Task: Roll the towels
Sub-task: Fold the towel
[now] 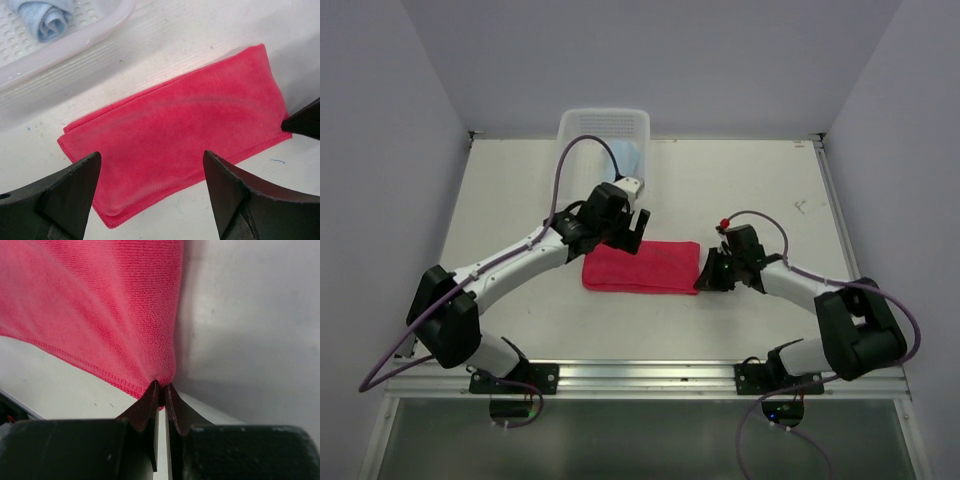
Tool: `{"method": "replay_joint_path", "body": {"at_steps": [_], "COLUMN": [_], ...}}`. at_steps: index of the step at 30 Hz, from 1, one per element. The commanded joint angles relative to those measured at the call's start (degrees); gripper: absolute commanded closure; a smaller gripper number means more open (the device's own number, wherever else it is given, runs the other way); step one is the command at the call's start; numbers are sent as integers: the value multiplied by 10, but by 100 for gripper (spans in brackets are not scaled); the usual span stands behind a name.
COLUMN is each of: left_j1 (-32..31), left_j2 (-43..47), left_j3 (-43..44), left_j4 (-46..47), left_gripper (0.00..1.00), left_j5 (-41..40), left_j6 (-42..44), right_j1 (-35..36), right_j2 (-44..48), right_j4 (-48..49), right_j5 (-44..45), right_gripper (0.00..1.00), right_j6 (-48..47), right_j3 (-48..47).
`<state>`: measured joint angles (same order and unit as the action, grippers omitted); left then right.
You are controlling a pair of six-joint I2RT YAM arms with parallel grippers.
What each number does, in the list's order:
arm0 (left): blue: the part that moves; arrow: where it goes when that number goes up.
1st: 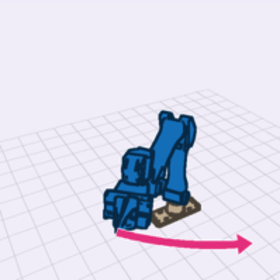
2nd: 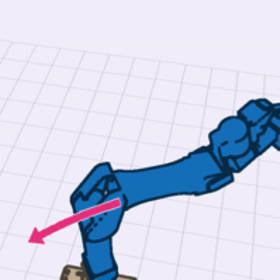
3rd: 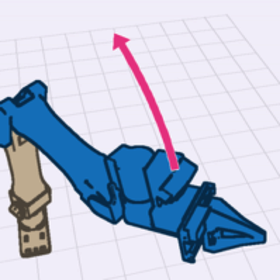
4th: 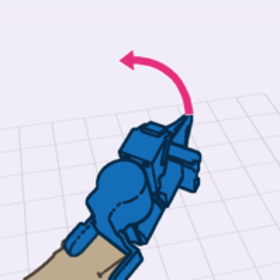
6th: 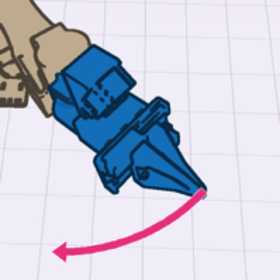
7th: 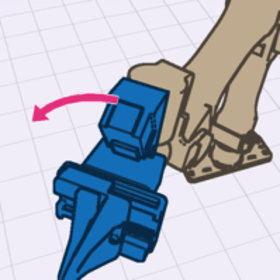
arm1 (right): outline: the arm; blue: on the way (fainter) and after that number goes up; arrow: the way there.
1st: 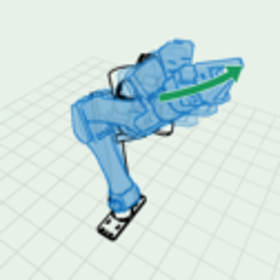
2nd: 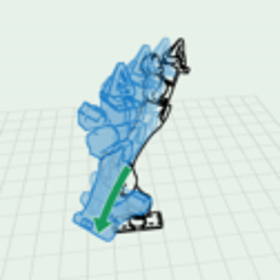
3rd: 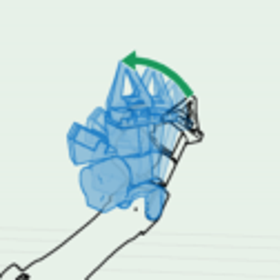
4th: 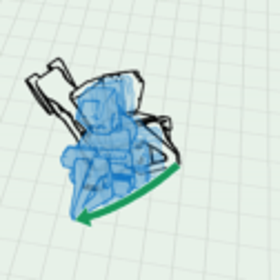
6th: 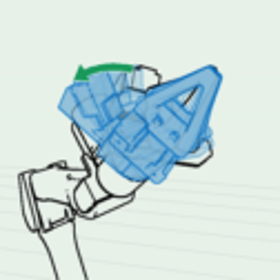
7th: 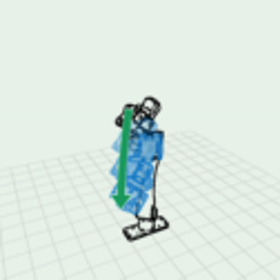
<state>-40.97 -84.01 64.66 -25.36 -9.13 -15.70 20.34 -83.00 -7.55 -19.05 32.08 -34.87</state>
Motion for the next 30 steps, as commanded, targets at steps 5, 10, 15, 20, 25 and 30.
{"method": "replay_joint_path", "body": {"at_steps": [5,10,15,20,25,30], "left_j1": [-1,-9,-16,-28,-46,-73], "left_j2": [-46,-98,-149,-192,-242,-279], "left_j3": [41,79,132,182,225,258], "left_j4": [81,90,90,74,59,65], "left_gripper": [14,14,17,23,37,51], "left_j5": [88,139,158,169,178,195], "left_j6": [-37,-47,-64,-94,-129,-158], "right_j1": [12,11,10,11,12,12], "right_j2": [152,209,245,285,305,332], "right_j4": [-32,-46,-23,-5,28,67], "right_j5": [93,125,130,127,116,116], "right_gripper": [70,60,62,62,62,62], "right_j6": [30,47,93,143,173,206], "right_j3": [76,83,109,153,183,210]}}
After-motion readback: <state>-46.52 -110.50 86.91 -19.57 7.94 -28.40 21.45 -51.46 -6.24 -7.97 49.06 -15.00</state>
